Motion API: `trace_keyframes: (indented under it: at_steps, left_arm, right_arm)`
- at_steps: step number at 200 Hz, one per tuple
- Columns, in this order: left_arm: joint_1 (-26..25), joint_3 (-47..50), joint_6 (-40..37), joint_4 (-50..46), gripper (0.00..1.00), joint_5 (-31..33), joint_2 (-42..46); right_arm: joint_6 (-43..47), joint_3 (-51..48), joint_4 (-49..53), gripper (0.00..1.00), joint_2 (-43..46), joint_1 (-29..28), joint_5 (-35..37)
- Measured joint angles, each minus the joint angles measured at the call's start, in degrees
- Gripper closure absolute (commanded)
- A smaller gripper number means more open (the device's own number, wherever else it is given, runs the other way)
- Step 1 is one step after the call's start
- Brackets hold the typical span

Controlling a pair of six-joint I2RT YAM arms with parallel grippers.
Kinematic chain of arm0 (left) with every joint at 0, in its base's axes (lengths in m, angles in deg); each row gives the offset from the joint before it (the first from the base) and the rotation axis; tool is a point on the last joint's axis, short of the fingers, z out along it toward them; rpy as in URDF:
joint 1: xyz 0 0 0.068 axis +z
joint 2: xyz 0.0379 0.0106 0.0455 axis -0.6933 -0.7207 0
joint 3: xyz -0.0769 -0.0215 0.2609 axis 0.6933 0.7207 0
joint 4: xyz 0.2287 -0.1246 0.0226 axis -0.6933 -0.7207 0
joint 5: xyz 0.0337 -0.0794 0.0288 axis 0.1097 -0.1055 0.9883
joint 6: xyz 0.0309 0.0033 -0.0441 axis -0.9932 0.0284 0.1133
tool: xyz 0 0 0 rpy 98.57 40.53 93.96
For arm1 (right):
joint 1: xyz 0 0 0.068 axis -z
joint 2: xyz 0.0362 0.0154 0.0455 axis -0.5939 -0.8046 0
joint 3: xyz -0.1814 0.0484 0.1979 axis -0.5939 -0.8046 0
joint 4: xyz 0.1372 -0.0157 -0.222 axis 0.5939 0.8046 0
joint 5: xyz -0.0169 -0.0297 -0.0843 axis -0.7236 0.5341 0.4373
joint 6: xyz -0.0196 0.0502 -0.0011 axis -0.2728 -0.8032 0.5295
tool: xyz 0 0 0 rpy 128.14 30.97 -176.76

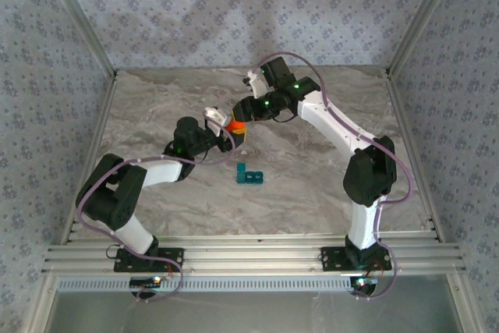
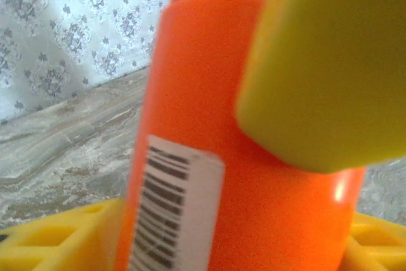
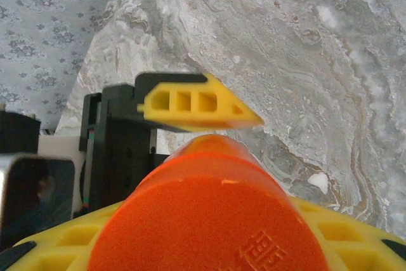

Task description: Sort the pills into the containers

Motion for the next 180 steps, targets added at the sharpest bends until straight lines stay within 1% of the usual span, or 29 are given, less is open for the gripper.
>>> trace_keyframes:
  at_steps: [18,73,98,164,180]
  left_arm:
    - [0.2,0.0,0.1,0.0,0.23,0.2,0.0]
    - [0.3,0.0,0.1,0.0,0.23,0.4,0.0]
    - [0.3,0.0,0.1,-0.1,0.25,0.1,0.0]
    - [0.3,-0.4,0.3,-0.7,0.35,-1.1,0.0]
    - [0.3,-0.4,0.3,-0.8,0.35,-1.5,-0.1]
  right_arm:
    - [0.0,0.0,0.1,0.76,-0.2,0.0,0.5]
    - [0.0,0.0,0.3,0.76,-0.3,0.0,1.0]
    - [0.0,0.0,0.3,0.76,-0.3,0.0,1.0]
    - [0.0,0.0,0.0,0.76,-0.3,-0.2,1.4]
    - [0.0,0.0,0.0,0.76,-0.3,-0.2,1.5]
